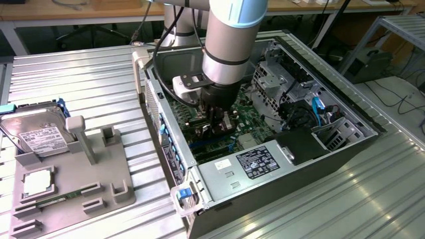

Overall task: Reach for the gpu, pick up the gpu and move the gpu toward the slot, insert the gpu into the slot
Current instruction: 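Insert the gpu into the slot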

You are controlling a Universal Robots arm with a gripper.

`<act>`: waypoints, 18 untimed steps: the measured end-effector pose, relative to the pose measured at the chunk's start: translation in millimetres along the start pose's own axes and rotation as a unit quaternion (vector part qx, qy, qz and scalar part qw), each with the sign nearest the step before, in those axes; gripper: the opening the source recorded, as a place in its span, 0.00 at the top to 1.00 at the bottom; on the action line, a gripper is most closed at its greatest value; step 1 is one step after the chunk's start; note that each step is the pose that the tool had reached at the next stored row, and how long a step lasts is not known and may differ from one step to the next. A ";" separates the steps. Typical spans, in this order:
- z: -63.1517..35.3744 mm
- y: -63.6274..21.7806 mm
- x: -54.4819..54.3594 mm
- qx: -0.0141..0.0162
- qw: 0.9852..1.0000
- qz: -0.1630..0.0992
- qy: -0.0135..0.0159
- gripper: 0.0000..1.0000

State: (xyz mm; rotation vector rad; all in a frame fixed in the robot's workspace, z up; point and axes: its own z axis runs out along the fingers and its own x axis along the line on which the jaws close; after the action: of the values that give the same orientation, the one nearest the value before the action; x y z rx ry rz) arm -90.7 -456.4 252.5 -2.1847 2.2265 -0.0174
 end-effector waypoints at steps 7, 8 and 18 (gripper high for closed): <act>0.4 0.0 0.0 -0.006 1.000 0.000 0.000 0.73; 0.4 0.0 0.0 -0.006 1.000 0.000 0.000 0.73; 3.6 0.1 0.7 -0.006 1.000 0.000 0.000 0.73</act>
State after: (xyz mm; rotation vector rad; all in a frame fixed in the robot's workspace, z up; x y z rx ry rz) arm -90.7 -457.0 248.9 -2.1907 2.2326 -0.0035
